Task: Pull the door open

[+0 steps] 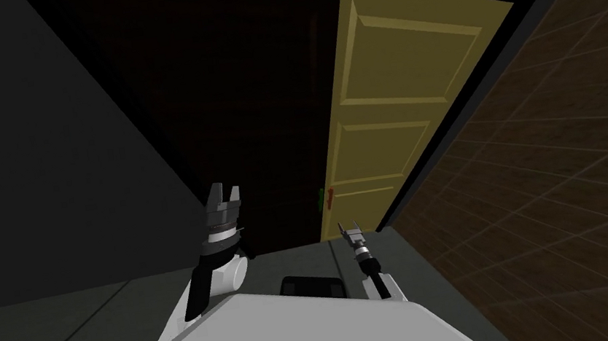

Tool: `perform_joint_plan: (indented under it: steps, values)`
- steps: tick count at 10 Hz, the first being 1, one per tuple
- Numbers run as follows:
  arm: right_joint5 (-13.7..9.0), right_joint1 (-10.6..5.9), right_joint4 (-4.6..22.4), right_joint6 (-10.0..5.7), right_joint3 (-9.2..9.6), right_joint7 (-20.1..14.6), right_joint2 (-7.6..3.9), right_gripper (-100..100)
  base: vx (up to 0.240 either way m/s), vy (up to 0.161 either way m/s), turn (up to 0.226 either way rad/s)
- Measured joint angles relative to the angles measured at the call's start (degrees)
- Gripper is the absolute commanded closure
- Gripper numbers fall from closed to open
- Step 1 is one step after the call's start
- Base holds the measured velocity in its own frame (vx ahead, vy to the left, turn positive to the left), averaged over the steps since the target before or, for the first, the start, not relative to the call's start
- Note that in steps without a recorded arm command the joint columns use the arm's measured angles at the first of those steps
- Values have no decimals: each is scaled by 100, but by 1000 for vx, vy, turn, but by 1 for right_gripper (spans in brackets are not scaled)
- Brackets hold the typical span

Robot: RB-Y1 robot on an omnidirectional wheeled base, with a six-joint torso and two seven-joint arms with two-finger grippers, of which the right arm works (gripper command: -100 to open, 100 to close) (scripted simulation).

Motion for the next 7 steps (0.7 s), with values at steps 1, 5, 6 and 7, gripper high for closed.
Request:
perform_joint_plan:
  steps: [1, 5, 6, 7]
  values:
    - [51, -80, 130, -27, -23, 84, 23, -100, 140, -33, -6]
    - [156, -82, 266, -55, -48, 242, 26, -100, 13, 17, -22]
    - [107, -42, 350, -60, -89, 280, -57, -100, -134, 57, -56]
    - [84, 88, 248, -4, -78, 275, -125, -100, -114, 10, -20]
